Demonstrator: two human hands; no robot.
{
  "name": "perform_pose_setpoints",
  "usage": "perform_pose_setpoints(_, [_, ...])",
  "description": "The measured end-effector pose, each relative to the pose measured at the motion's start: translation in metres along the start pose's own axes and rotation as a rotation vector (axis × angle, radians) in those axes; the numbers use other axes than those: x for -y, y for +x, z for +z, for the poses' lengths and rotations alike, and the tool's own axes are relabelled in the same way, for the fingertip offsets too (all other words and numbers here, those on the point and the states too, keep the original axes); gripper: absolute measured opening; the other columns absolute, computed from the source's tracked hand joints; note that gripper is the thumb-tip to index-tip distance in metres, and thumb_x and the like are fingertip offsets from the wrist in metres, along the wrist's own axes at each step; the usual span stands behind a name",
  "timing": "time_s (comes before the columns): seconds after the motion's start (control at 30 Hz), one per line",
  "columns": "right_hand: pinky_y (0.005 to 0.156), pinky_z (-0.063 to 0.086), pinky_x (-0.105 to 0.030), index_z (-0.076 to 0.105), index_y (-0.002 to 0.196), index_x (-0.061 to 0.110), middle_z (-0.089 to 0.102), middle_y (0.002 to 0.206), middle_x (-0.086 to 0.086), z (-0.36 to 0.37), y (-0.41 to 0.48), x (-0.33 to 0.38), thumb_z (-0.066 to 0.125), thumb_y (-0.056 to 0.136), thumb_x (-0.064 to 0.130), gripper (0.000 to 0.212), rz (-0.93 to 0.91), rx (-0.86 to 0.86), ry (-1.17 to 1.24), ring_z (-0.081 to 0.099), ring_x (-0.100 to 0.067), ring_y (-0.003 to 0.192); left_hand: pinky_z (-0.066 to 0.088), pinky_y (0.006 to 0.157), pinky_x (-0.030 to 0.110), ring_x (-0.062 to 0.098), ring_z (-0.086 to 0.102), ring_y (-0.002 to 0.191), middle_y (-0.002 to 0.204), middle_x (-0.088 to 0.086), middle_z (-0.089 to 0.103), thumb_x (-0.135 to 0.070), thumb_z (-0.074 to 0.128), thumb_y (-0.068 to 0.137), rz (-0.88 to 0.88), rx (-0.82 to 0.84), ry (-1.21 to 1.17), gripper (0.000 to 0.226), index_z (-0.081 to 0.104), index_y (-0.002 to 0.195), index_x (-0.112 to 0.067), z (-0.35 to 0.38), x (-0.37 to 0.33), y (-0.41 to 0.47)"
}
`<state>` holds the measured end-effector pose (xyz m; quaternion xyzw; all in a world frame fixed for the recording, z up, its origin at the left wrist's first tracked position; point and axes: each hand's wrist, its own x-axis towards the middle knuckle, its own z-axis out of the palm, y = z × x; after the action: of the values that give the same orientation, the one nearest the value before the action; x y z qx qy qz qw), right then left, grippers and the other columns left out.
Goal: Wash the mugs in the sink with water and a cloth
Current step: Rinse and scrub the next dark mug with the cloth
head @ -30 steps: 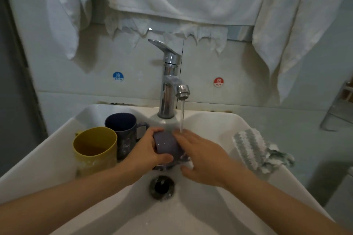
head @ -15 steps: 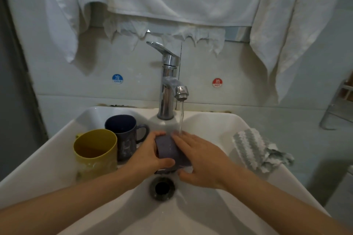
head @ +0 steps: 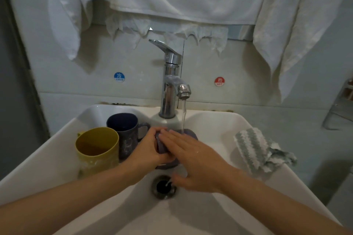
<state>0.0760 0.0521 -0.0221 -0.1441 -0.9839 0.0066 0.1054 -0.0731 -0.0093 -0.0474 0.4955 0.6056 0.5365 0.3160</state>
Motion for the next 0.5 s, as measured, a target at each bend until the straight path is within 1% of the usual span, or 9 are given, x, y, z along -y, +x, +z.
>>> perform_pose_setpoints(0.03, [0.116, 0.017, -0.024, 0.016, 0.149, 0.021, 0.023, 0.155, 0.003, -0.001, 0.0, -0.007, 0.063, 0.08, 0.036, 0.085, 0.047, -0.023, 0.001, 0.022, -0.014, 0.14, 0.051, 0.094, 0.038, 0.018, 0.055, 0.113, 0.122, -0.003, 0.054, -0.002, 0.075, 0.07, -0.02, -0.002, -0.022, 0.067, 0.04, 0.123, -0.024, 0.0, 0.0, 0.0])
perform_pose_setpoints(0.07, [0.113, 0.024, -0.025, 0.017, 0.148, 0.019, 0.027, 0.152, 0.001, -0.003, -0.001, -0.016, 0.063, 0.08, 0.038, 0.084, 0.123, -0.043, -0.002, 0.03, -0.017, 0.136, 0.052, 0.091, 0.038, 0.019, 0.055, 0.114, 0.124, -0.002, 0.051, -0.002, 0.075, 0.071, -0.029, -0.015, -0.021, 0.068, 0.039, 0.123, -0.027, -0.001, 0.0, 0.0])
perform_pose_setpoints(0.1, [0.11, 0.025, -0.025, 0.014, 0.149, 0.018, 0.026, 0.153, 0.0, -0.005, -0.003, -0.023, 0.062, 0.08, 0.041, 0.086, 0.194, -0.052, -0.017, 0.031, -0.018, 0.135, 0.054, 0.089, 0.037, 0.02, 0.054, 0.114, 0.125, -0.002, 0.049, -0.002, 0.075, 0.072, -0.028, -0.024, 0.002, 0.069, 0.037, 0.123, -0.028, -0.001, 0.0, 0.0])
perform_pose_setpoints(0.13, [0.11, 0.023, -0.023, 0.011, 0.149, 0.018, 0.021, 0.154, 0.001, -0.006, -0.004, -0.025, 0.061, 0.081, 0.044, 0.088, 0.227, -0.06, -0.031, 0.028, -0.016, 0.137, 0.054, 0.087, 0.035, 0.021, 0.054, 0.114, 0.125, -0.002, 0.047, -0.002, 0.075, 0.072, -0.019, -0.027, 0.025, 0.07, 0.036, 0.123, -0.029, -0.001, -0.001, 0.002])
perform_pose_setpoints(0.2, [0.112, 0.014, -0.019, 0.008, 0.15, 0.018, 0.013, 0.157, 0.002, -0.005, -0.004, -0.019, 0.06, 0.082, 0.044, 0.09, 0.181, -0.077, -0.021, 0.017, -0.014, 0.142, 0.054, 0.087, 0.035, 0.02, 0.054, 0.114, 0.123, -0.003, 0.047, -0.003, 0.075, 0.072, 0.003, -0.028, 0.034, 0.071, 0.035, 0.123, -0.03, -0.002, -0.003, 0.003])
perform_pose_setpoints(0.27, [0.115, 0.003, -0.019, 0.0, 0.151, 0.019, 0.004, 0.159, 0.003, -0.002, -0.002, -0.002, 0.059, 0.083, 0.043, 0.092, 0.091, -0.058, -0.025, 0.004, -0.013, 0.145, 0.053, 0.09, 0.038, 0.019, 0.054, 0.114, 0.123, -0.004, 0.048, -0.002, 0.075, 0.071, 0.012, -0.034, 0.019, 0.07, 0.037, 0.123, -0.03, -0.005, -0.005, 0.004])
perform_pose_setpoints(0.33, [0.116, -0.002, -0.022, -0.006, 0.15, 0.021, -0.004, 0.159, 0.005, -0.001, -0.001, -0.002, 0.057, 0.085, 0.043, 0.093, 0.071, -0.03, -0.061, -0.003, -0.012, 0.145, 0.052, 0.092, 0.042, 0.021, 0.054, 0.115, 0.126, -0.001, 0.049, -0.001, 0.076, 0.07, 0.003, -0.033, -0.017, 0.071, 0.038, 0.123, -0.029, -0.007, -0.005, 0.004])
perform_pose_setpoints(0.4, [0.115, -0.001, -0.024, -0.003, 0.15, 0.021, 0.001, 0.159, 0.004, -0.002, -0.001, -0.016, 0.056, 0.085, 0.043, 0.091, 0.118, -0.048, -0.099, 0.001, -0.013, 0.145, 0.052, 0.092, 0.042, 0.021, 0.054, 0.115, 0.125, -0.002, 0.05, -0.001, 0.075, 0.071, -0.003, -0.027, -0.025, 0.071, 0.038, 0.124, -0.029, -0.006, -0.006, 0.003])
perform_pose_setpoints(0.5, [0.115, 0.014, -0.027, 0.011, 0.149, 0.017, 0.018, 0.156, 0.001, -0.004, -0.004, -0.032, 0.058, 0.083, 0.043, 0.085, 0.27, -0.088, -0.086, 0.018, -0.016, 0.142, 0.051, 0.093, 0.041, 0.021, 0.052, 0.116, 0.118, -0.008, 0.046, -0.003, 0.075, 0.073, -0.014, -0.022, 0.031, 0.074, 0.034, 0.129, -0.028, -0.003, -0.007, 0.003])
